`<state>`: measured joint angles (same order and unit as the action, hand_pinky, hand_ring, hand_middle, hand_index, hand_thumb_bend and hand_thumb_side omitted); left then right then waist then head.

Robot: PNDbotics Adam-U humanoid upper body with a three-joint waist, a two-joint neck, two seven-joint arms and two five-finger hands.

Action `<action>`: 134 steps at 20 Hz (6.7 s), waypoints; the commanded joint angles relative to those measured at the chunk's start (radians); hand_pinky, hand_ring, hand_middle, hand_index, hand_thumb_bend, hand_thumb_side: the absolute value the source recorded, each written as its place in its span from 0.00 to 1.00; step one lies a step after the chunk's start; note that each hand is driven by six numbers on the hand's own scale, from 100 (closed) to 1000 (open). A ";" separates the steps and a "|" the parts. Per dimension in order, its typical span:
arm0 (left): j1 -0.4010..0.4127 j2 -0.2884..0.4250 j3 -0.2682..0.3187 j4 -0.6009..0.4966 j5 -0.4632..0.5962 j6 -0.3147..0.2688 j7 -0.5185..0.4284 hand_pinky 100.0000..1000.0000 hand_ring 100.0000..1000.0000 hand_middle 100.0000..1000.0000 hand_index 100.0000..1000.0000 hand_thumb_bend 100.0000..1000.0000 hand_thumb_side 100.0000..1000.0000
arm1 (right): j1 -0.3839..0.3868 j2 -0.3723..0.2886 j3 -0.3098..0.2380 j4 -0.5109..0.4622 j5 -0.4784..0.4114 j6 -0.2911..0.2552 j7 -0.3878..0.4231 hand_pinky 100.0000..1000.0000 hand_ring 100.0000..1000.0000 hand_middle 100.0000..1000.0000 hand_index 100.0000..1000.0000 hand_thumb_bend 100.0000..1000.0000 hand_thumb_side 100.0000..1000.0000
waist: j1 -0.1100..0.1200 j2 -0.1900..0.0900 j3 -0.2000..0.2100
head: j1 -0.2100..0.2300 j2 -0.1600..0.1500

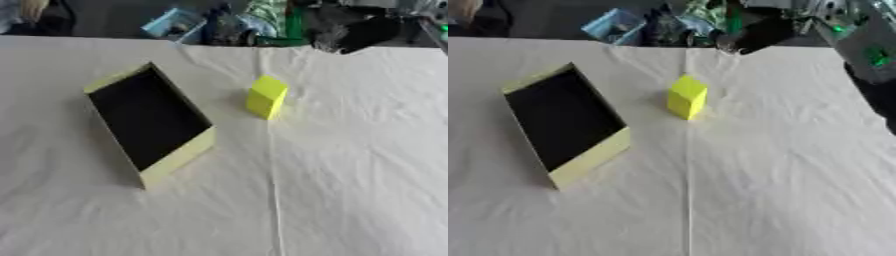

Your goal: Pick up objects on the table and place them in the box.

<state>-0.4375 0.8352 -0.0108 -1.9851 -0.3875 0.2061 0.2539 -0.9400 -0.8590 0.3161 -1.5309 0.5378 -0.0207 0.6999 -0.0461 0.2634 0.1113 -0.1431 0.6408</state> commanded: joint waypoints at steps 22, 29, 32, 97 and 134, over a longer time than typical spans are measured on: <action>-0.001 0.012 0.006 -0.015 0.003 0.002 -0.001 0.63 0.72 0.73 0.87 0.00 0.44 | 0.001 -0.019 0.023 0.028 0.034 0.169 -0.251 0.99 0.98 0.94 1.00 0.00 0.89 | -0.007 -0.016 0.012 | 0.035 0.020; -0.001 0.011 0.006 -0.015 0.004 -0.001 0.000 0.63 0.72 0.73 0.87 0.00 0.43 | -0.032 0.009 0.016 0.087 0.042 0.068 -0.063 1.00 1.00 0.98 1.00 0.00 0.90 | -0.002 -0.010 -0.001 | 0.017 0.029; 0.000 0.012 0.006 -0.015 0.004 0.000 0.001 0.63 0.72 0.73 0.87 0.00 0.43 | -0.048 0.017 0.020 0.105 0.056 0.034 -0.017 1.00 1.00 0.99 1.00 0.00 0.92 | 0.000 -0.006 -0.006 | 0.008 0.024; -0.017 0.004 -0.006 -0.015 0.014 -0.006 -0.014 0.60 0.70 0.71 0.86 0.00 0.41 | -0.062 0.096 0.116 0.168 0.013 0.144 0.029 0.93 0.98 0.98 1.00 0.00 0.82 | -0.008 0.032 0.007 | 0.021 -0.009; -0.021 -0.003 -0.011 -0.015 0.021 -0.007 -0.021 0.59 0.71 0.70 0.84 0.00 0.41 | 0.004 0.148 0.176 0.130 0.107 0.370 -0.029 0.91 0.96 0.98 1.00 0.00 0.94 | -0.014 0.041 -0.008 | 0.022 0.001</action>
<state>-0.4447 0.8102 -0.0272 -1.9851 -0.3669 0.1989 0.2345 -0.9223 -0.6906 0.5000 -1.3862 0.6530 0.3510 0.6666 -0.0584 0.3088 0.1040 -0.1185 0.6402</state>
